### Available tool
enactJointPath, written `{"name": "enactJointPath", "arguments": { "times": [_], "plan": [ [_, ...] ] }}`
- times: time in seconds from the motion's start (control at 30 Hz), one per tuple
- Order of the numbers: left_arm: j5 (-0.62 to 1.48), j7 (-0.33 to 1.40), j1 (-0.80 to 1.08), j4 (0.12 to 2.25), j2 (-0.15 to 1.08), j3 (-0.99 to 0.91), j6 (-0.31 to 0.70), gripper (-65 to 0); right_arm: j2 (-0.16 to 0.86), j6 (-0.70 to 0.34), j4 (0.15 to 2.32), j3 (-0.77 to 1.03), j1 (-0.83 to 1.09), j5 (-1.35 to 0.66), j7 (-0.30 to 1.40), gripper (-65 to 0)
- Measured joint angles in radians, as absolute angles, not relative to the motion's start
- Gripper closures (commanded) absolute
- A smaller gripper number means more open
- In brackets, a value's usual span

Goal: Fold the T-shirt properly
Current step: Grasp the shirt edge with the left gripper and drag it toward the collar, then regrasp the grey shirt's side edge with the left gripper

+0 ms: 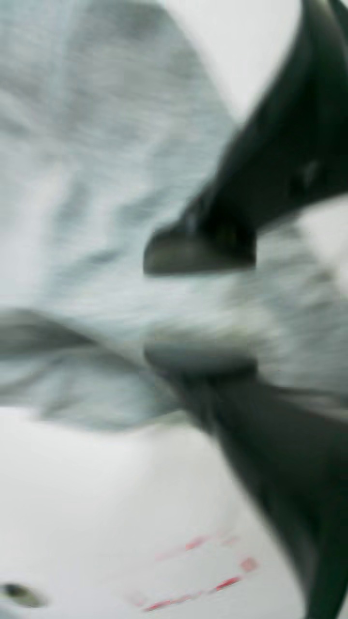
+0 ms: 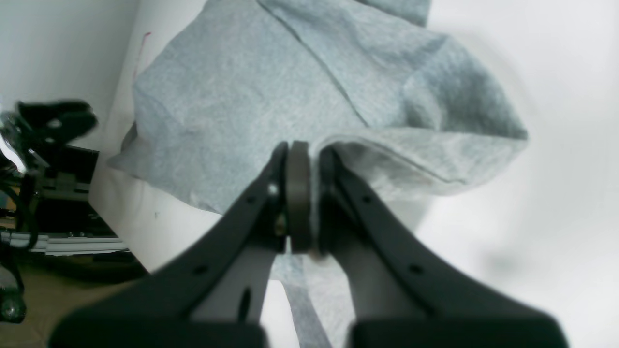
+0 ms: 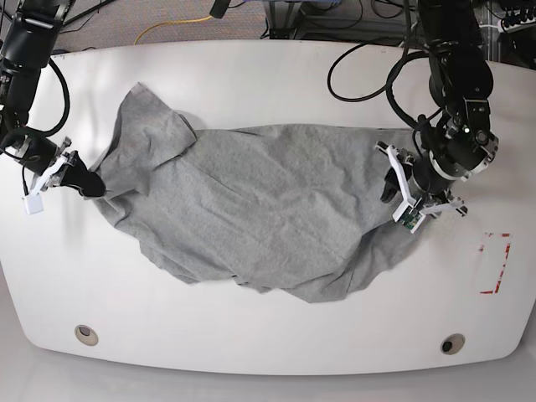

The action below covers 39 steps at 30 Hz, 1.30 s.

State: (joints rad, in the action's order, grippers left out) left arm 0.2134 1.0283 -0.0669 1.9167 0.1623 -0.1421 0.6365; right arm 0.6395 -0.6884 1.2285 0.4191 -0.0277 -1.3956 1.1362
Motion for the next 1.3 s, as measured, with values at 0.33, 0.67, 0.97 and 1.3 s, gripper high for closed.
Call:
{"name": "enactJointPath", "arguments": {
  "times": [0.33,0.67,0.97,1.3],
  "plan": [
    [0.196,1.021,-0.295,1.555,0.146,-0.105,0.628,-36.7,0.636,-0.689,1.229,0.418,-0.03,-1.395,1.136,0.0],
    [0.207,0.811,-0.381,1.221,0.143,0.002,0.63,-36.7,0.634,-0.689,1.229,0.418,-0.031,-1.399,1.136,0.0],
    [0.206,0.709,-0.405,1.052,0.145,0.043,0.629,-24.7,0.635,-0.688,1.229,0.419,-0.031,-1.398,1.136,0.0],
    [0.208,0.666,-0.388,1.062,0.146,0.067,0.598,0.0,0.634,-0.689,1.229,0.419,-0.034,-1.395,1.137,0.0]
  ]
}}
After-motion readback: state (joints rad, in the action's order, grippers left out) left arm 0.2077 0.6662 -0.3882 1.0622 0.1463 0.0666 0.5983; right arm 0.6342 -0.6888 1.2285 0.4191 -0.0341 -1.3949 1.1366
